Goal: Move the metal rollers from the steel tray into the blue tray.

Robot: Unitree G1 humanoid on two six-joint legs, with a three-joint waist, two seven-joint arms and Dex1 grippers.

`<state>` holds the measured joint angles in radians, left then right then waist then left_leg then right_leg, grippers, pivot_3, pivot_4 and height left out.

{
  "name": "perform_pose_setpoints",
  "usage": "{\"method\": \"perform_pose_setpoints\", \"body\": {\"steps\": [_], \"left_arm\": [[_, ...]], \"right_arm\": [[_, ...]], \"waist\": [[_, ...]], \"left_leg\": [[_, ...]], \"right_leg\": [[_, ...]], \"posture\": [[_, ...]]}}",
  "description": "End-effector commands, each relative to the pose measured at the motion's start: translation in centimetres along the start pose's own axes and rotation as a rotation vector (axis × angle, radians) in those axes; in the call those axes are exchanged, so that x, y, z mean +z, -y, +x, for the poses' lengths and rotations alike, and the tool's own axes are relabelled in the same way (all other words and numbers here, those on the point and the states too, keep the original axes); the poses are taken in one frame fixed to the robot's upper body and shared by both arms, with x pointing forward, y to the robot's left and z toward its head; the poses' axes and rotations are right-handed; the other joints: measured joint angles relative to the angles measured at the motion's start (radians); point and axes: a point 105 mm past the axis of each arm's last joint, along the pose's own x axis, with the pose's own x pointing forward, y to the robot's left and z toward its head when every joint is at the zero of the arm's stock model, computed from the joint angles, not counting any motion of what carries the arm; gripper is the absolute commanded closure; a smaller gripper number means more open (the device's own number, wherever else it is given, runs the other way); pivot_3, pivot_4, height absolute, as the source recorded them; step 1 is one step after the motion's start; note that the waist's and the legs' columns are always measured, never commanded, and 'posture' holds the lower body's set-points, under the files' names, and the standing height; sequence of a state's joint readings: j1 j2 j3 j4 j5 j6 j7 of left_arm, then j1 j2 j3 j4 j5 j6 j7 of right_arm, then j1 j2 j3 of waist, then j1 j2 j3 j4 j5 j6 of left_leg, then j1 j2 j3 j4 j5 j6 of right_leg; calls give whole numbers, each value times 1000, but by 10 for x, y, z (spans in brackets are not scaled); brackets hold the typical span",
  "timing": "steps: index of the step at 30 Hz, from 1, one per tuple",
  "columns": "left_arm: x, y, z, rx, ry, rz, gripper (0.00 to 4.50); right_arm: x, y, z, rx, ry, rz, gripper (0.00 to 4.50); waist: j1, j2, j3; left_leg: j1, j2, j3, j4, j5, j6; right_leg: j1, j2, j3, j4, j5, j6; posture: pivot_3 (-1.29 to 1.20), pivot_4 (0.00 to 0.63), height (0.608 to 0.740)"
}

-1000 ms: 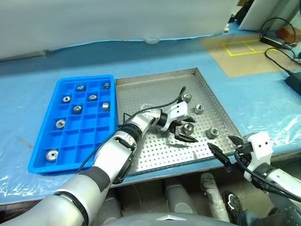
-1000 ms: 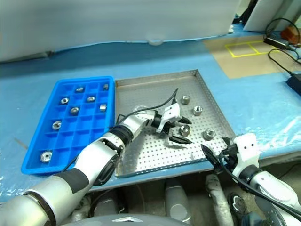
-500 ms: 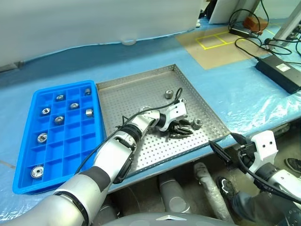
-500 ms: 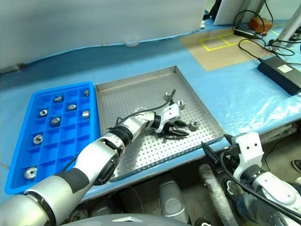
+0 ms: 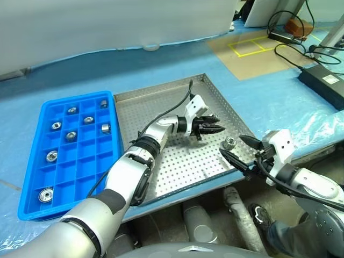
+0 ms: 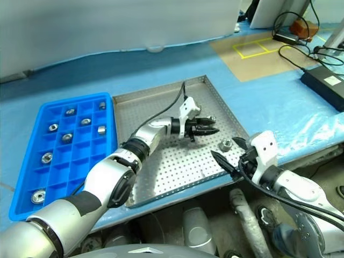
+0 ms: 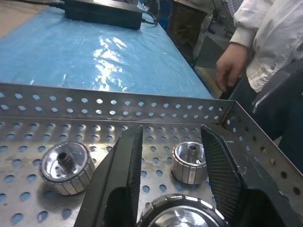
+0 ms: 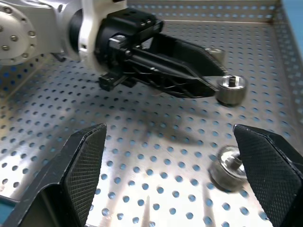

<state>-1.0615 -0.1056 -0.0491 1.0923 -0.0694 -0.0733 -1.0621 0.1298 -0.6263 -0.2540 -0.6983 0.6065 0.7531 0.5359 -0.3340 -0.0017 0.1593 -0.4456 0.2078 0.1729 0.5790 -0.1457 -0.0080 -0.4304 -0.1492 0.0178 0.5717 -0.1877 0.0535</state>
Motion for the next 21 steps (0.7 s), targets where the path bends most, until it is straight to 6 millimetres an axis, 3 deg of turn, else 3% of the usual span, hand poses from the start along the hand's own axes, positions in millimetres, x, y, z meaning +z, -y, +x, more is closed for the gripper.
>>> {"method": "perform_pose_setpoints", "body": {"steps": [1, 11, 16, 21], "left_arm": [[19, -9, -14, 43, 71, 36, 2582], [32, -24, -71, 246, 132, 56, 2582], [54, -25, -95, 366, 201, 71, 2582], [50, -24, -131, 522, 187, 73, 2582]], "right_arm": [[9, -1, 9, 64, 31, -16, 0], [32, -7, 45, 278, 113, -47, 0], [35, -12, 62, 373, 116, -59, 0], [41, -18, 78, 470, 127, -74, 0]], "waist": [[5, 0, 0], [121, 0, 0], [215, 0, 0], [307, 0, 0]], "left_leg": [[0, 0, 0, 0, 0, 0], [4, 2, 0, 1, 3, 4], [5, 6, 1, 0, 3, 4], [8, 12, 2, -1, 5, 0]], "right_leg": [[0, 0, -1, 0, 0, 0], [5, 0, -3, 2, 1, -2], [5, 2, -3, 3, 1, -2], [5, 6, -3, 6, 1, -3]], "posture": [[-558, 150, 740], [-336, 150, 740], [-236, 150, 740], [-114, 150, 740]]}}
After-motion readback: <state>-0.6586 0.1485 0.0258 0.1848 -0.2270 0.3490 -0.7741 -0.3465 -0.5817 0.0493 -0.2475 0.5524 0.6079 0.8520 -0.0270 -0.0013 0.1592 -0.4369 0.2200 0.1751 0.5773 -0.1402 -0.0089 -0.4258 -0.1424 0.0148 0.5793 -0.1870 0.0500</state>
